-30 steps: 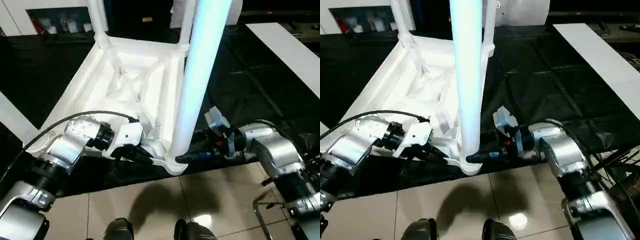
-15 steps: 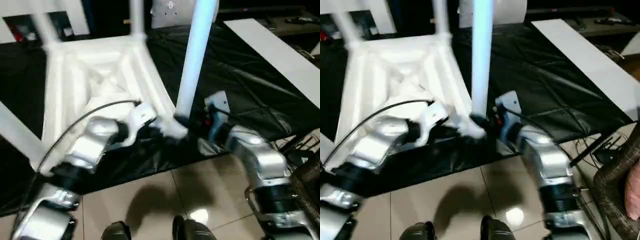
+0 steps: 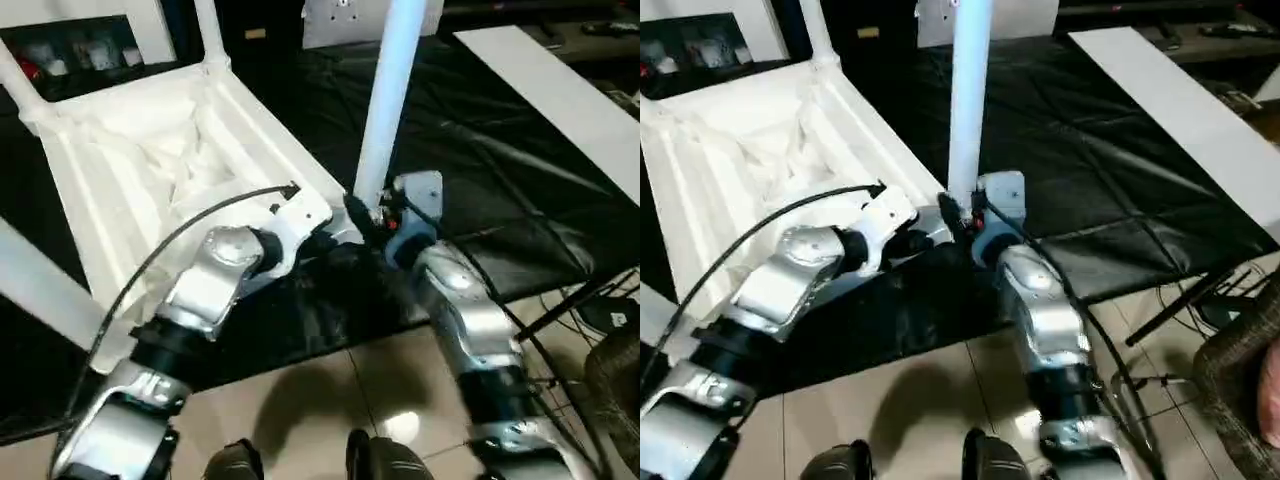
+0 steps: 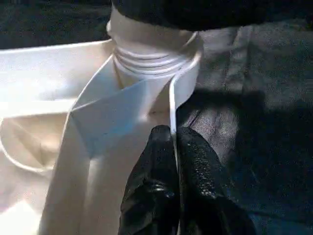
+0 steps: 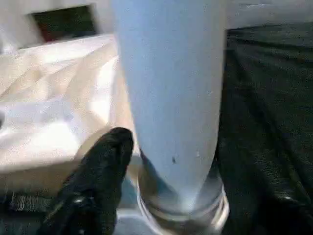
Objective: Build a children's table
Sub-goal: Rotate leg to tighten
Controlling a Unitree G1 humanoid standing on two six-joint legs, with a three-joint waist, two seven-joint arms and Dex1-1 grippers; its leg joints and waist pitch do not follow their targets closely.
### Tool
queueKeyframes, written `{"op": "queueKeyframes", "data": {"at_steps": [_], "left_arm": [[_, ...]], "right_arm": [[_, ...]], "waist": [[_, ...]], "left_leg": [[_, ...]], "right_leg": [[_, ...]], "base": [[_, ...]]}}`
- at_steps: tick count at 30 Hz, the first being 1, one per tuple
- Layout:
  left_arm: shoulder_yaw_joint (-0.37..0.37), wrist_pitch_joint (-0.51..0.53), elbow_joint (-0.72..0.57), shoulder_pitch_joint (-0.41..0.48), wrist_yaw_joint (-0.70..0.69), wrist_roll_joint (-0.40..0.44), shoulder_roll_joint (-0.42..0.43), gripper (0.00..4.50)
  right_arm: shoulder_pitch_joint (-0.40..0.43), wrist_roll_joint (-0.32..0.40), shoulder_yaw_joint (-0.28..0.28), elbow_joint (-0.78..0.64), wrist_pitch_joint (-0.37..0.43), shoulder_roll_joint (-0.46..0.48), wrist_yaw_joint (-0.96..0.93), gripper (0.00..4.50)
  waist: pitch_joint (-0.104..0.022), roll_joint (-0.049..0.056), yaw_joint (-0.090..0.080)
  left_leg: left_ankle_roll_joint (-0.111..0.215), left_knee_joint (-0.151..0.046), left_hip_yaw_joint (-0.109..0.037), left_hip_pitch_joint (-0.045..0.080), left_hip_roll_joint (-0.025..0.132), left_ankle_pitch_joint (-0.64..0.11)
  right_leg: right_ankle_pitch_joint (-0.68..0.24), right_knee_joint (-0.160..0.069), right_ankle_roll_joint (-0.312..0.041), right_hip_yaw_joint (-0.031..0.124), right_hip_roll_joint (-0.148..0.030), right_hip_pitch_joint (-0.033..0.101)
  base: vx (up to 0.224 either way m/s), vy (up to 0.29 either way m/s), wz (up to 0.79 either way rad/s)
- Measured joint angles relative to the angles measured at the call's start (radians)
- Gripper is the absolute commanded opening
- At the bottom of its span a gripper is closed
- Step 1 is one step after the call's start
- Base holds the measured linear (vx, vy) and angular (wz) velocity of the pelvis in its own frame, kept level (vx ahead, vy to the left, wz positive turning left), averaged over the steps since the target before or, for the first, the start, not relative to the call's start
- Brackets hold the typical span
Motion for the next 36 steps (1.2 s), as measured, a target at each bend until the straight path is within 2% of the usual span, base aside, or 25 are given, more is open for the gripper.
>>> {"op": "queueKeyframes", "data": {"at_steps": [3, 5, 8, 11, 14, 16, 18, 25, 32, 36], "left_arm": [[0.002, -0.028, -0.005, 0.008, -0.029, -0.004, 0.019, 0.00], [0.000, -0.048, -0.012, 0.016, -0.059, -0.011, 0.038, 0.00], [-0.016, -0.143, -0.017, 0.044, -0.191, -0.049, 0.125, 0.00], [-0.016, -0.229, 0.003, 0.059, -0.304, -0.070, 0.184, 0.00], [-0.018, -0.288, 0.021, 0.065, -0.409, -0.095, 0.213, 0.00], [-0.028, -0.318, 0.029, 0.069, -0.489, -0.121, 0.236, 0.00], [-0.039, -0.342, 0.033, 0.069, -0.541, -0.131, 0.252, 0.00], [-0.091, -0.420, 0.064, 0.041, -0.686, -0.141, 0.263, 0.00], [-0.115, -0.457, 0.098, 0.015, -0.713, -0.136, 0.244, 0.00], [-0.115, -0.470, 0.115, 0.007, -0.720, -0.132, 0.235, 0.00]], "right_arm": [[0.017, 0.020, 0.001, 0.000, -0.020, -0.037, 0.063, 3.55], [0.018, 0.039, 0.002, 0.001, -0.034, -0.081, 0.135, 3.62], [0.020, 0.081, 0.016, 0.000, -0.052, -0.248, 0.375, 3.99], [0.014, 0.116, 0.007, 0.000, -0.053, -0.346, 0.548, 4.07], [0.010, 0.154, 0.055, 0.000, -0.050, -0.410, 0.734, 4.07], [0.005, 0.174, 0.085, 0.000, -0.050, -0.449, 0.848, 4.07], [-0.013, 0.184, 0.104, 0.006, -0.052, -0.456, 0.915, 4.07], [-0.080, 0.189, 0.158, 0.084, -0.073, -0.457, 1.082, 3.40], [-0.098, 0.190, 0.204, 0.105, -0.084, -0.441, 1.152, 2.85], [-0.102, 0.191, 0.212, 0.127, -0.083, -0.431, 1.179, 2.53]], "waist": [[0.000, 0.001, 0.000], [0.000, 0.001, 0.002], [0.001, 0.001, 0.008], [0.001, 0.001, 0.012], [0.001, 0.000, 0.017], [0.001, 0.000, 0.025], [0.001, 0.000, 0.032], [0.001, -0.001, 0.056], [0.001, -0.002, 0.061], [0.001, -0.002, 0.062]], "left_leg": [[0.003, -0.002, 0.000, -0.001, 0.003, 0.002], [0.004, -0.002, 0.000, 0.000, 0.003, 0.002], [0.004, 0.000, 0.000, 0.001, 0.002, 0.002], [0.004, 0.003, 0.000, 0.001, 0.002, 0.002], [0.002, 0.003, 0.000, 0.001, 0.001, 0.000], [0.003, 0.004, 0.000, 0.000, 0.001, 0.001], [0.005, 0.004, 0.000, 0.000, 0.001, 0.002], [0.006, 0.008, 0.001, -0.001, 0.001, 0.001], [0.006, 0.009, 0.001, -0.002, 0.001, 0.001], [0.006, 0.009, 0.001, -0.002, 0.001, 0.001]], "right_leg": [[-0.003, 0.001, -0.003, -0.002, 0.002, -0.001], [-0.004, 0.001, -0.003, -0.002, 0.002, -0.002], [-0.004, 0.000, -0.003, -0.002, 0.001, -0.001], [-0.003, 0.000, -0.004, -0.002, 0.001, 0.000], [-0.003, 0.000, -0.004, -0.002, -0.001, 0.001], [-0.003, 0.000, -0.004, -0.002, -0.001, 0.001], [-0.003, 0.001, -0.004, -0.002, -0.001, 0.001], [-0.002, 0.001, -0.004, -0.002, -0.002, 0.001], [-0.002, 0.002, -0.004, -0.002, -0.002, 0.001], [-0.002, 0.002, -0.004, -0.002, -0.002, 0.001]], "base": [[0.000, 0.000, 0.00], [0.000, 0.000, 0.00], [0.000, 0.000, 0.00], [0.000, 0.000, 0.00], [0.000, 0.000, 0.00], [0.000, 0.000, 0.00], [0.000, 0.000, 0.00], [0.000, 0.000, 0.00], [0.000, 0.000, 0.00], [0.000, 0.000, 0.00]]}}
